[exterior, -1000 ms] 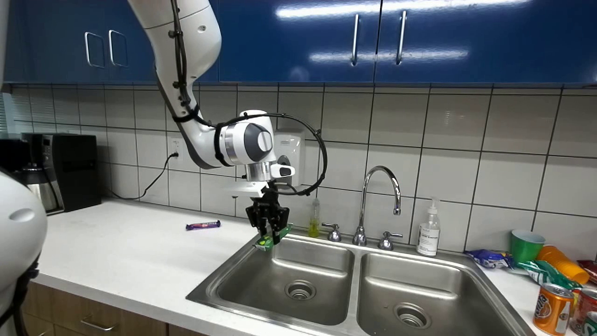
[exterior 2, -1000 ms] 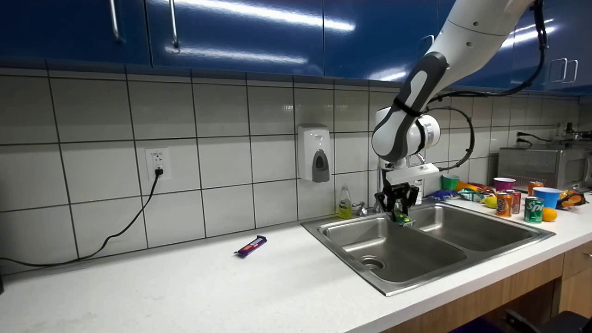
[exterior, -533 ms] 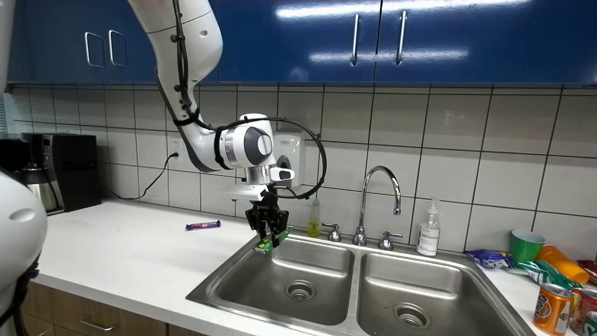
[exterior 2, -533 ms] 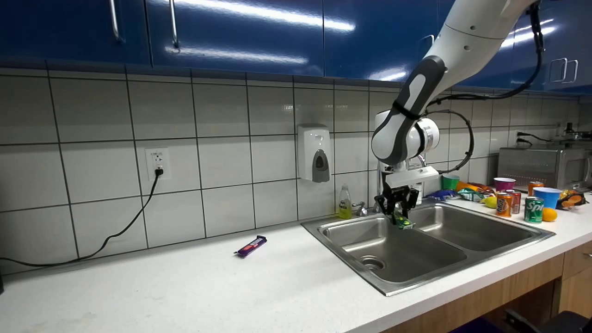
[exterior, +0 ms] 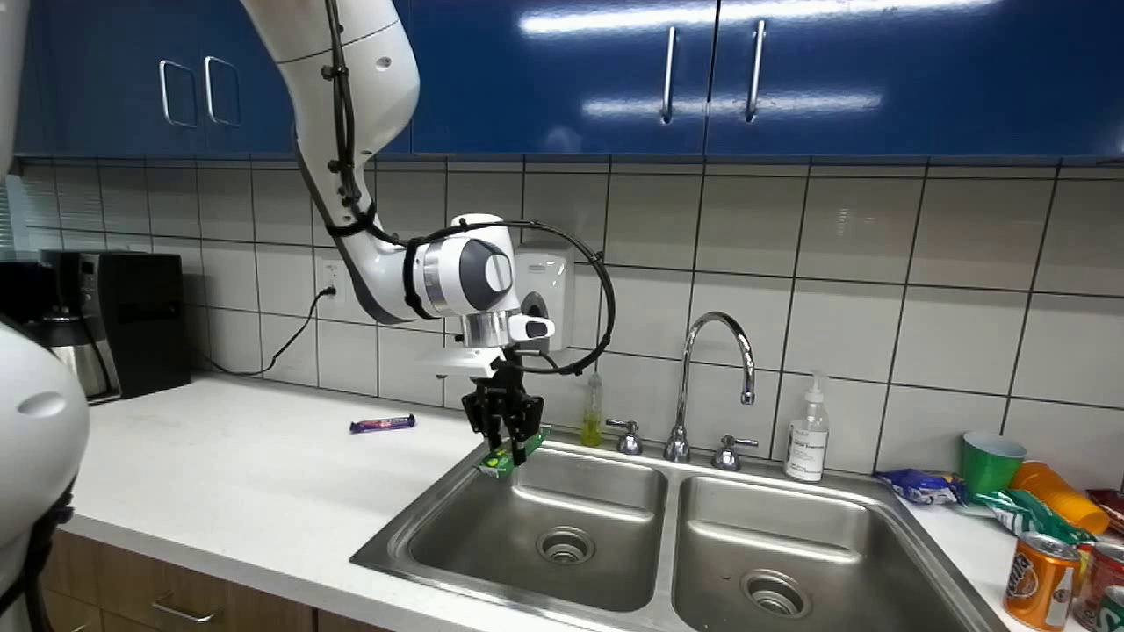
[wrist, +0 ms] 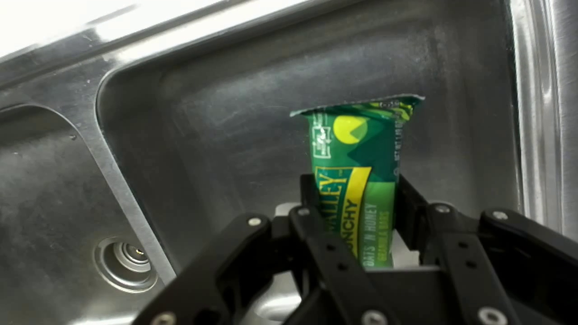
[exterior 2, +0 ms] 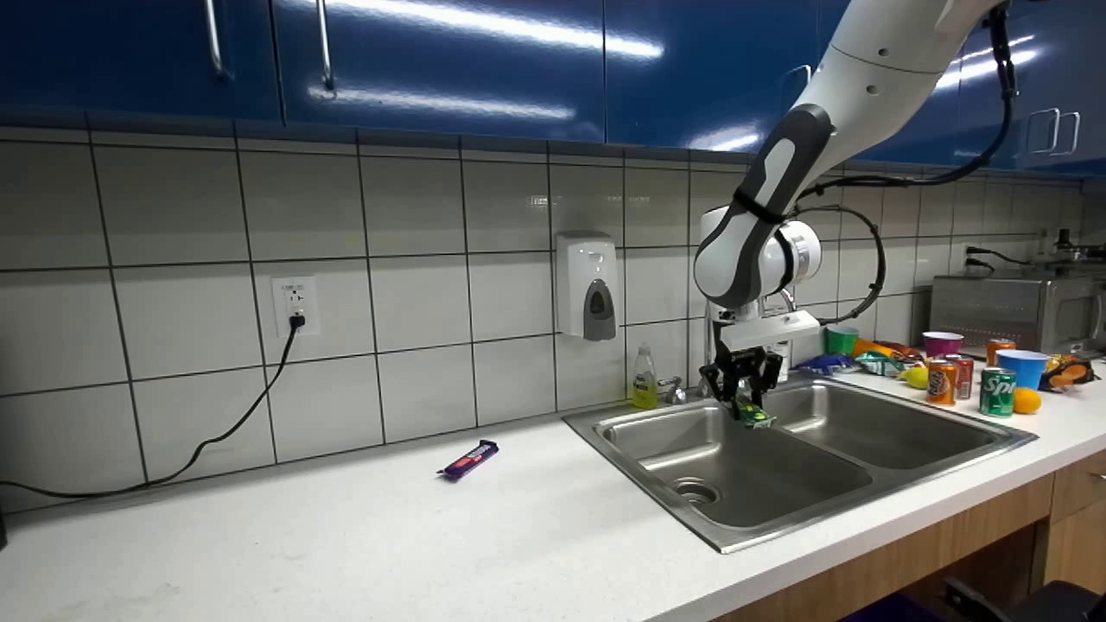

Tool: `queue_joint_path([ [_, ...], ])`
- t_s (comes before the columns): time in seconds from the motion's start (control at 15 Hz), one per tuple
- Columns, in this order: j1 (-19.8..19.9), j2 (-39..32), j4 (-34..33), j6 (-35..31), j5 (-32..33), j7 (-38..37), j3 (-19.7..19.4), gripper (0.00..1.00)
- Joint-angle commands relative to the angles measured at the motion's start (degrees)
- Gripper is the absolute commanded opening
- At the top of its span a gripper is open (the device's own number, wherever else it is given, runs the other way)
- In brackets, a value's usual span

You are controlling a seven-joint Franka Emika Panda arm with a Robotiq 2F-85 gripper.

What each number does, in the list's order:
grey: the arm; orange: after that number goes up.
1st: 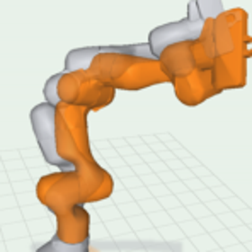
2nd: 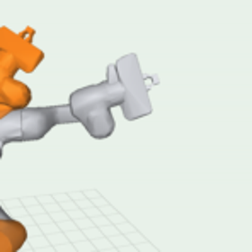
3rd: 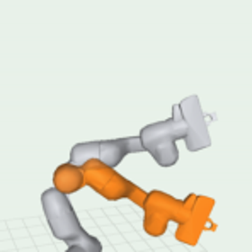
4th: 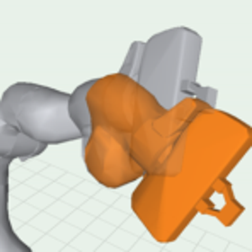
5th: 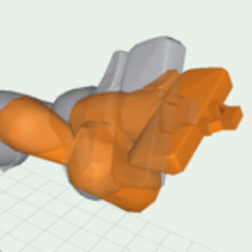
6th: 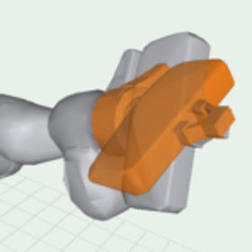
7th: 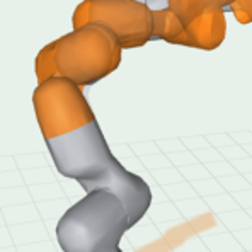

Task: Put the green lunch bar inside the sink on the left

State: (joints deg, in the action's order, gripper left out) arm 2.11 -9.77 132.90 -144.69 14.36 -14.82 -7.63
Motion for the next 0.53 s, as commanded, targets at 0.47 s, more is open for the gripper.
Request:
queue_joint_path([
  [0.47,-1.11,-2.98,-1.49,-1.99,0.10,-3.35,0.37,0.17],
])
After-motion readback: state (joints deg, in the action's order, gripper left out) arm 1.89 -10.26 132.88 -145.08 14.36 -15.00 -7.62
